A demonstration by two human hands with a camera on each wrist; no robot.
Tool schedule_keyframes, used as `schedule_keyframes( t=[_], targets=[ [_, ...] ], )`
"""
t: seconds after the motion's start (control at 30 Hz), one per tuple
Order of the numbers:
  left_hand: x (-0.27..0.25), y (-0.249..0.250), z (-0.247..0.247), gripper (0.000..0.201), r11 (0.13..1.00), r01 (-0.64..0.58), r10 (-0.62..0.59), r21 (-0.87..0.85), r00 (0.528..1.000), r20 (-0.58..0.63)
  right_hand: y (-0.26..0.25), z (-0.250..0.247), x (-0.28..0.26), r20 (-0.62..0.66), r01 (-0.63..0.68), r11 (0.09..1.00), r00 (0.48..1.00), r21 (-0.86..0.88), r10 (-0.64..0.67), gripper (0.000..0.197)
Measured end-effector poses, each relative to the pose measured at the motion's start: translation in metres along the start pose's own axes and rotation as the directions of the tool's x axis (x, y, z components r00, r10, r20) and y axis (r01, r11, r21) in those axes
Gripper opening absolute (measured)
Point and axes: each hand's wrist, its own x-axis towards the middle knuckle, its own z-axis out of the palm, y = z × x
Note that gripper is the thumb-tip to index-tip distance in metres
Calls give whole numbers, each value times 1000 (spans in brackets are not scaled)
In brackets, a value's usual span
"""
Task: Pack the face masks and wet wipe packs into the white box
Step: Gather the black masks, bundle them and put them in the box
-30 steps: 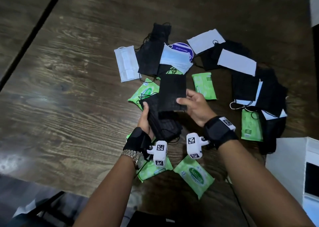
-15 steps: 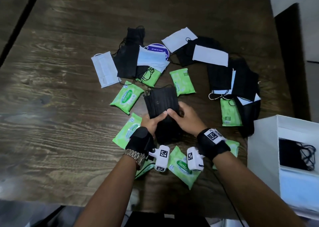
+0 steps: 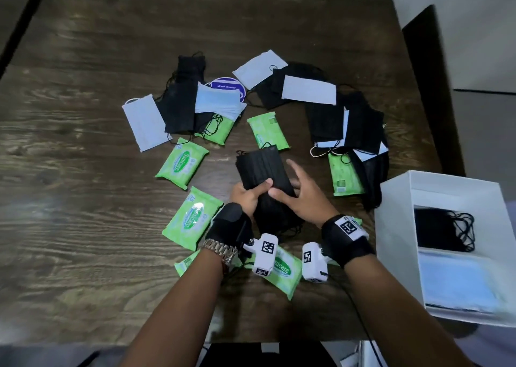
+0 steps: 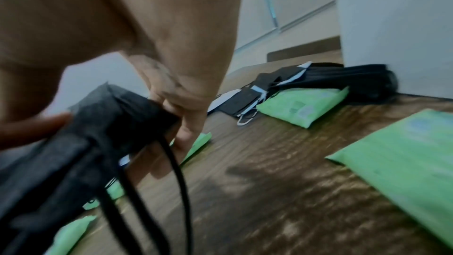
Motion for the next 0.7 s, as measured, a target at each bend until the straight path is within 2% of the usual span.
schedule_keyframes(
  t=[0.03,0.07,0.13,0.17,0.23,0.27,0.33,0.43,0.53,0.6,0.67,0.7],
  targets=[
    [0,1,8,15,999,10,-11,-31,1000,-11,4,-9,-5,-4,-10,1000,1000,8,10,84],
    [-2,2,17,18,998,14,-15,-67,1000,-12,11,-18,-9,7,-6,1000,1000,-21,6,76],
    [-5,4,38,25,991,13,-14,-130,1000,-2,23,-37,-21,-37,-11,999,999,-39,10,46],
    [-6,4,49,29,985,17,-17,-170,1000,1,27,-47,-27,-99,-30,999,995,28,33,33],
    [-12,5,72,37,967,27,-29,-253,1000,-4,28,-65,-42,-254,-41,971,962,235,102,21],
    [-16,5,84,43,959,22,-24,-281,1000,-3,30,-73,-48,-316,-22,938,938,345,138,20],
    [-26,4,107,56,955,20,-12,-295,1000,29,28,-79,-62,-346,29,842,919,539,190,24],
    [-41,-5,140,43,954,13,21,-300,994,110,30,-83,-73,-321,68,751,926,657,197,37],
    [-55,-14,165,50,956,10,36,-293,988,151,36,-94,-84,-391,99,803,904,587,175,49],
    [-54,-21,173,58,960,14,20,-279,993,119,41,-106,-93,-463,120,855,873,504,151,42],
    [-58,-22,180,69,970,82,-38,-230,981,190,47,-124,-103,-503,124,867,850,482,158,35],
    [-59,-23,184,68,978,87,-42,-192,974,224,49,-136,-108,-514,116,871,841,477,169,35]
  ],
)
